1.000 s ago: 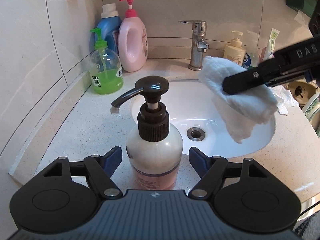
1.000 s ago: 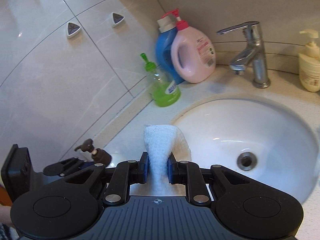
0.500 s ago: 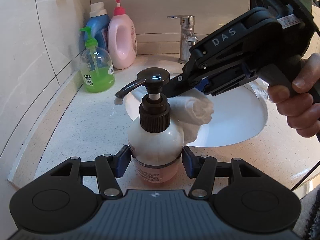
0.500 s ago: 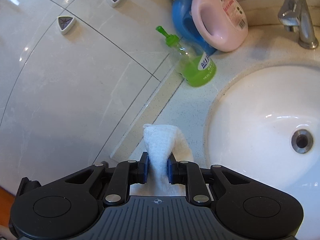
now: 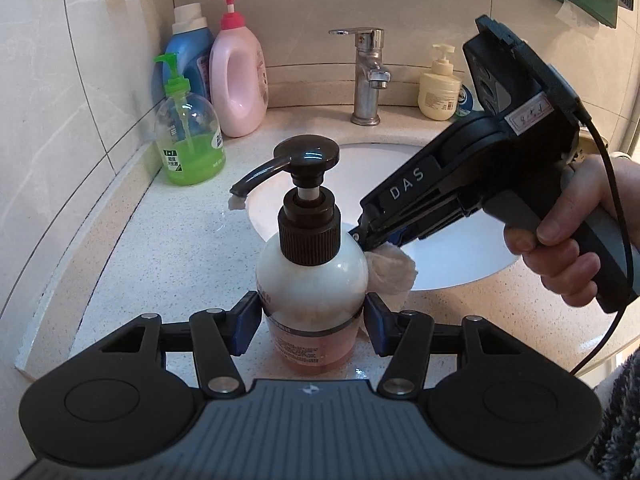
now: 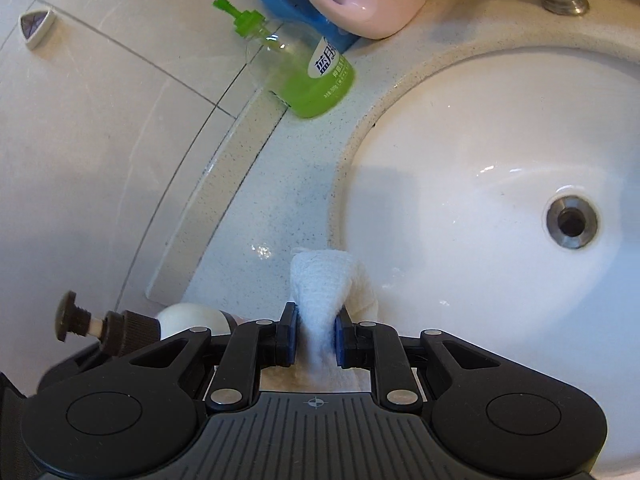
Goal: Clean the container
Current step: 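Wipe the bottle's side with the cloth in the right gripper while the left gripper holds it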
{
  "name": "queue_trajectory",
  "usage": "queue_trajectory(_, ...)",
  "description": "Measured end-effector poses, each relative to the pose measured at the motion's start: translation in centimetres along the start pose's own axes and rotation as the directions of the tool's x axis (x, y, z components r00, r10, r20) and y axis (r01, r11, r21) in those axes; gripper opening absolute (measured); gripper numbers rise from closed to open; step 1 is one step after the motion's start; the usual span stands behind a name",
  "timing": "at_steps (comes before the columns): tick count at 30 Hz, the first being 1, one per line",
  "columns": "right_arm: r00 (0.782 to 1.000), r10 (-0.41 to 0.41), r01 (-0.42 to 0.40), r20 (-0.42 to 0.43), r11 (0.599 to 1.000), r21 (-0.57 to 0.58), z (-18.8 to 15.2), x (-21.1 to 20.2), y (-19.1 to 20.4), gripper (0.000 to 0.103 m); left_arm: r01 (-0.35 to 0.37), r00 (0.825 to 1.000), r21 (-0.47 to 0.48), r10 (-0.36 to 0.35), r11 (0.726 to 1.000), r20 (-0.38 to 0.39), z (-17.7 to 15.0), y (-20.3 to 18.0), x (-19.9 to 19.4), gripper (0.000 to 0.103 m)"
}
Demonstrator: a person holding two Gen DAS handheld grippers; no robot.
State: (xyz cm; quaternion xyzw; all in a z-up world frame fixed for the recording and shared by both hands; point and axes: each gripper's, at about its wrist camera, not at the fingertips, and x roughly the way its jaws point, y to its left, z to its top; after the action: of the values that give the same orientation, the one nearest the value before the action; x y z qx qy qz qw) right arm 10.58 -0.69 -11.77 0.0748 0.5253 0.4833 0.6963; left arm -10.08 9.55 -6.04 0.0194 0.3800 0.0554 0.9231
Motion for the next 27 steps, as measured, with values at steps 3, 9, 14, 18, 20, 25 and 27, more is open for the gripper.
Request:
queue_trajectory(3, 0.999, 0.023, -0.023, 0.031, 1.0, -0.01, 0.9, -1.1, 0.6, 0.02, 0.004, 1.0, 0.001, -0.004, 1.0, -0.006, 0.0, 0.1, -0.1, 0.062)
queue_trajectory(9, 0.991, 0.118, -0.117, 0.07, 0.993, -0.018, 3.0, -2.2, 1.5, 0.02, -0.017, 1.0, -0.035, 0.016, 0.999, -0.02, -0.3, -0.1, -0.7, 0.062)
queue_trajectory(14, 0.98, 0.2, -0.2, 0.015, 0.979, -0.029, 4.0, -0.9, 2.4, 0.02, -0.021, 0.999, -0.072, 0.018, 0.997, -0.036, -0.9, -0.4, -1.0, 0.062)
queue_trajectory(18, 0.977, 0.209, -0.21, -0.035, 0.977, -0.04, 4.0, 0.3, 2.6, 0.02, -0.032, 0.999, -0.08, 0.029, 0.996, -0.032, -1.0, -0.8, -1.2, 0.056)
queue_trajectory(20, 0.977, 0.208, -0.21, -0.048, 0.977, -0.029, 3.8, 0.8, 2.3, 0.02, -0.053, 0.998, -0.09, 0.05, 0.995, -0.03, -1.1, -0.7, -1.4, 0.048)
queue_trajectory(25, 0.983, 0.176, -0.175, -0.049, 0.984, 0.016, 2.8, 1.7, 1.2, 0.02, -0.055, 0.998, -0.101, 0.052, 0.993, -0.025, -1.0, -0.7, -1.5, 0.045)
queue_trajectory(27, 0.988, 0.147, -0.146, -0.054, 0.989, 0.029, 2.3, 2.1, 0.7, 0.021, -0.057, 0.998, -0.11, 0.054, 0.992, -0.025, -0.9, -0.6, -1.4, 0.045)
